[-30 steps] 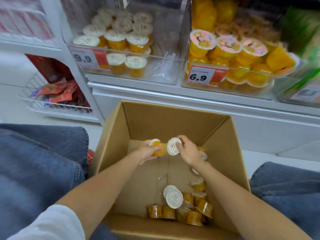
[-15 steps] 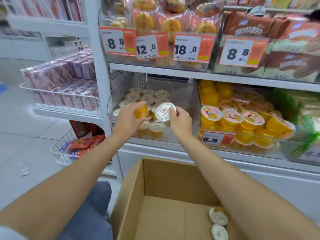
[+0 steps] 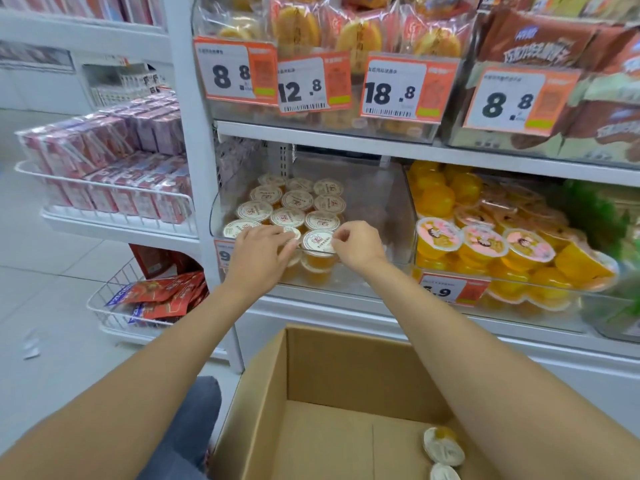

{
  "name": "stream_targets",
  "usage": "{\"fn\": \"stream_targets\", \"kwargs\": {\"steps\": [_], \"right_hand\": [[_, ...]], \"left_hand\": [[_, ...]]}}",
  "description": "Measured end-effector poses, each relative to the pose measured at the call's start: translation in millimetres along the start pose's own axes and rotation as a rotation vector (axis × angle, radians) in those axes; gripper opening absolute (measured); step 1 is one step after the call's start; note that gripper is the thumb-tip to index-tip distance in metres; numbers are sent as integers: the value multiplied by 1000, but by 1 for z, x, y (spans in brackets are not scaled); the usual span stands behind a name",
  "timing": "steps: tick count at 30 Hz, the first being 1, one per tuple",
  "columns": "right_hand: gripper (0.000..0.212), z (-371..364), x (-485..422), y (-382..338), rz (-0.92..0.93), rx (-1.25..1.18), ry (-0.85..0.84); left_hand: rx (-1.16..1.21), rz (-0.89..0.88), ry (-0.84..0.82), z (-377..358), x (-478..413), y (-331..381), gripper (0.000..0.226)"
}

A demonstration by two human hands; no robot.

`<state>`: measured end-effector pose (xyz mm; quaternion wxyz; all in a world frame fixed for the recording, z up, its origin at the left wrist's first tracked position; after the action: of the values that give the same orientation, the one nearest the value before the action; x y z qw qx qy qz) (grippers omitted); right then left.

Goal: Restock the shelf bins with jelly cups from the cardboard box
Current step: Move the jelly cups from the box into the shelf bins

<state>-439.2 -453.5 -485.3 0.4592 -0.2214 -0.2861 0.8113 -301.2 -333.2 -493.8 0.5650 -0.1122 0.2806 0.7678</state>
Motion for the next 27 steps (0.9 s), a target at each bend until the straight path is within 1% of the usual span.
{"fn": "stream_targets", "kwargs": {"steps": [2,3,6,7,8,9,10,11,13,14,16,18,20,21,23,24,25,26,27], "right_hand": [[21,4,12,-5,117,48,-21],[23,6,22,-8,194,60,11],[21,15,68,-5,428,47,238],[18,14,83,5,469,48,280],[17,11,97,17,480,54,272],[17,6,108,33,466,61,229],[18,-1,117,51,428,74,162],[19,-9,125,71,379,94,84],[23,-28,139,118,258,155,-86],[24,-37,147,145,181,182,-175],[27,-53,164,203,-4,228,-337],[26,-70,185,266,-200,266,-515],[21,-88,216,323,-344,344,-691],[21,-96,231,347,-401,369,-746],[18,-104,259,382,-505,380,-787],[22,-108,268,396,-529,394,-781],[34,-112,276,409,-566,405,-762],[39,-115,282,418,-610,395,-748],[37,-120,288,425,-661,361,-732]], "left_hand": [[-17,-19,26,1,4,3,33],[-33,-31,38,1,7,5,31],[-52,-95,121,7,20,24,20],[-39,-125,147,10,25,34,16],[-22,-152,151,8,31,43,14],[-1,-168,130,4,37,54,12],[41,-162,74,-7,45,61,12],[105,-127,-15,-22,55,66,12],[222,-33,-257,-60,81,73,14],[242,-4,-395,-83,98,77,16],[231,57,-689,-131,141,84,20],[217,139,-946,-180,191,88,20],[191,207,-1121,-222,246,91,21],[177,233,-1198,-238,273,94,19],[186,298,-1328,-267,321,105,21],[216,340,-1375,-278,339,112,21],[254,384,-1411,-287,354,120,19],[282,433,-1439,-296,366,126,18],[305,480,-1460,-304,377,132,20]]}}
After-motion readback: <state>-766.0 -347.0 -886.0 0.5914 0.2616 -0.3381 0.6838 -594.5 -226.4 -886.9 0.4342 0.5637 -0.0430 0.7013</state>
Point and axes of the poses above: each hand's wrist, its own x-axis away from the middle knuckle, its own z-axis out of the back of the hand, y = z × x, the point moved 6 cm from there along -x, towards the middle knuckle, and after that the axes turned 1 degree about x, right-handed, at the moved point
